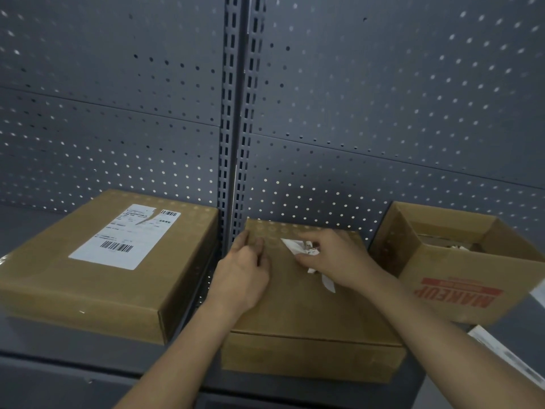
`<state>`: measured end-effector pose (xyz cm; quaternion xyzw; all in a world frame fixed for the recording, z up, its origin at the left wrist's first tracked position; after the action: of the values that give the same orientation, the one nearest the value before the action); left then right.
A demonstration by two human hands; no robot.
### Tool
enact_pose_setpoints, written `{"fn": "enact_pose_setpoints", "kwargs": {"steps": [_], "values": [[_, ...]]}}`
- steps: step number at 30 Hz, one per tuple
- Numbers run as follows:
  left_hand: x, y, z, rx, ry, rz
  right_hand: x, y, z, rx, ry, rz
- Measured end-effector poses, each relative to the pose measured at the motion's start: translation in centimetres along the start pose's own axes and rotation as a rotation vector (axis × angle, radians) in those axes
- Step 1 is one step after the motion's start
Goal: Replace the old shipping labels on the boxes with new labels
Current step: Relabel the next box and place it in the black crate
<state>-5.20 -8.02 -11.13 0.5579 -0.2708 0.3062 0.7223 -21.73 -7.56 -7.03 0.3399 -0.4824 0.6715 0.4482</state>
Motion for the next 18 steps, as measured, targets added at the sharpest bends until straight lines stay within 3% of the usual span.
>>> {"fn": "enact_pose_setpoints", "kwargs": {"steps": [4,8,18], "values": [[0.0,0.0,0.0,0.011,0.008,-0.012,-1.0,0.3,-0.3,-0.071,-0.041,-0.002],[0.0,0.0,0.0,0.016,0.004,-0.016,-0.4,0.2,-0.2,-0.042,0.098,0.021],[0.1,0.0,-0.1,0.017,0.009,-0.029,-0.3,3.1,0.2,-0.236,0.213,0.422]]}}
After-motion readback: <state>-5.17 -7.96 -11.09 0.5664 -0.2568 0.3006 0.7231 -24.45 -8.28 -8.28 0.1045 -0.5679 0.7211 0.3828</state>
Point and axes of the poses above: each hand's wrist, its own z-axis towards the middle knuckle, its own x-axis out of the back of the hand, y = z × x, the point moved 7 cm from there along z, towards the middle knuckle, and after that the axes turned 12 degrees about y, right-handed, at the moved point
